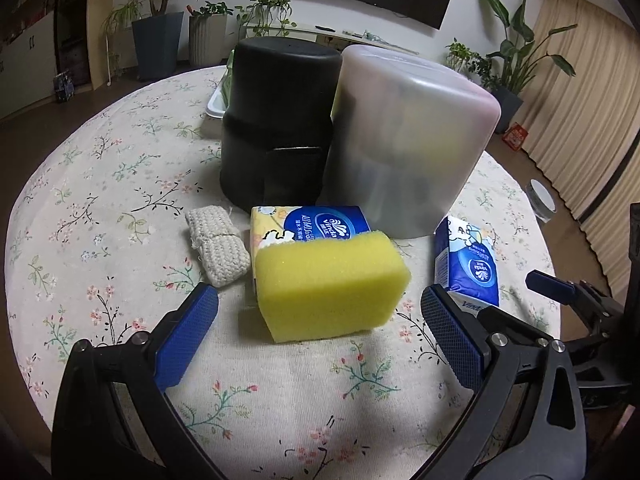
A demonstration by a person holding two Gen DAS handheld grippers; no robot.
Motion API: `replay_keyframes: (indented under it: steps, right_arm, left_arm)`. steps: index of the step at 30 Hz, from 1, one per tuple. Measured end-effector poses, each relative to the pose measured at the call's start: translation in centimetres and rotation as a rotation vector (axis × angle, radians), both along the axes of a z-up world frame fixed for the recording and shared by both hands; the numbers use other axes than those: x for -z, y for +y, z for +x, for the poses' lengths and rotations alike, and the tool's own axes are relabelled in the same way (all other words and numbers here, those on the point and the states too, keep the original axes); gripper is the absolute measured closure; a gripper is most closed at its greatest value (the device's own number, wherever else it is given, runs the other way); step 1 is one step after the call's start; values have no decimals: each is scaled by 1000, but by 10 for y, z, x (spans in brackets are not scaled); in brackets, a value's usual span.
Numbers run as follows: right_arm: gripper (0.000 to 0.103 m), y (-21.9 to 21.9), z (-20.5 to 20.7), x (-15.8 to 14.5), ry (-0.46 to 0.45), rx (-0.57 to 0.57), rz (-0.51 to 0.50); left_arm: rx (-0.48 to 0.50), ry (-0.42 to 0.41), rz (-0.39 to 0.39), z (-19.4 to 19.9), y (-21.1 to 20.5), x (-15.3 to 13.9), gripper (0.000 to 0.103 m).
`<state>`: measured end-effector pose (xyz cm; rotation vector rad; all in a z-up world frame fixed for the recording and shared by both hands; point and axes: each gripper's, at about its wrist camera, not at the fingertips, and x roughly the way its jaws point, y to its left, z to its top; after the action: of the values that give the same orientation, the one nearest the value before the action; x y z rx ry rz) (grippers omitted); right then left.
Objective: Organize soft objects
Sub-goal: 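Grasp the yellow rectangular sponge with the left tool while the right tool grasps the blue Vinda tissue pack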
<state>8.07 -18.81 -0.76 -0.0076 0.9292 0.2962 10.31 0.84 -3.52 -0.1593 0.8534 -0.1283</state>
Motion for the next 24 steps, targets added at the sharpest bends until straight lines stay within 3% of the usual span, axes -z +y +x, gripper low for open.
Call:
replay_keyframes:
  steps: [9, 20, 24]
  right_arm:
    - [0, 2, 6, 0, 10, 10, -1]
    - [0, 5, 8, 1, 17, 18, -5]
    - [0, 4, 10, 2, 23, 25, -3]
  left_arm:
    - [-56, 50, -21, 6, 12, 9, 0]
    - [-64, 52, -32, 6, 14, 10, 0]
    - [-58, 41, -51, 5, 16, 9, 7]
